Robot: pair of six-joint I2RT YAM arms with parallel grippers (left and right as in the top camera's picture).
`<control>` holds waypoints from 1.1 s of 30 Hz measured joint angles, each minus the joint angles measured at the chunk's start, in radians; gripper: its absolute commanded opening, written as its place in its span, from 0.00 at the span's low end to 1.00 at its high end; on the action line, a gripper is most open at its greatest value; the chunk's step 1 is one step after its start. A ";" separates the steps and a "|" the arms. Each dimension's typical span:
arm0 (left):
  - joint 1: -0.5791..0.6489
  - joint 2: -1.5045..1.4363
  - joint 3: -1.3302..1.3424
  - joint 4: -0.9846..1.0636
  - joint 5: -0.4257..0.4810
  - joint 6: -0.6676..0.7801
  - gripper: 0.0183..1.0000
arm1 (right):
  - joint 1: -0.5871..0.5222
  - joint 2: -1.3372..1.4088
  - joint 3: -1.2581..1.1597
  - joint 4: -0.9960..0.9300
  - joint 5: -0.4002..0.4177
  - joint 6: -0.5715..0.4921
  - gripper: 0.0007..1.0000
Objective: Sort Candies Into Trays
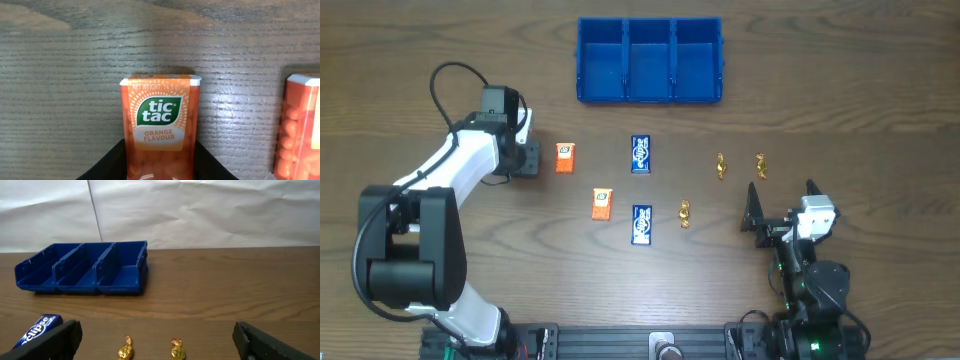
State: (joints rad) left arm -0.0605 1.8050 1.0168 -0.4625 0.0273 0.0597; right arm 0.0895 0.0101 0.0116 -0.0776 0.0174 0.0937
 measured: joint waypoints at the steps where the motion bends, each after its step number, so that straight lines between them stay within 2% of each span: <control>1: 0.000 0.000 0.000 0.001 0.001 -0.003 0.32 | 0.000 0.000 0.000 0.000 0.000 0.000 1.00; 9: 0.000 0.000 0.000 0.019 0.019 -0.025 0.26 | 0.000 0.000 0.000 0.000 0.000 0.000 1.00; 17: -0.043 -0.129 0.072 -0.065 0.006 -0.131 0.26 | 0.000 0.000 0.000 0.000 0.000 0.000 1.00; 21: -0.108 -0.252 0.171 -0.087 -0.035 -0.192 0.25 | 0.000 0.000 0.000 0.000 0.000 0.000 1.00; 24: -0.199 -0.301 0.313 -0.132 -0.102 -0.244 0.25 | 0.000 0.000 0.000 0.000 0.000 0.000 1.00; 28: -0.295 -0.232 0.515 -0.205 -0.164 -0.274 0.25 | 0.000 0.000 0.000 0.000 0.000 0.000 1.00; 33: -0.335 -0.039 0.788 -0.310 -0.195 -0.293 0.25 | 0.000 0.000 0.000 0.000 0.000 0.000 1.00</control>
State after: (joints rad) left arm -0.3958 1.7660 1.8050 -0.7727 -0.1673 -0.2337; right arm 0.0895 0.0101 0.0116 -0.0772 0.0177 0.0937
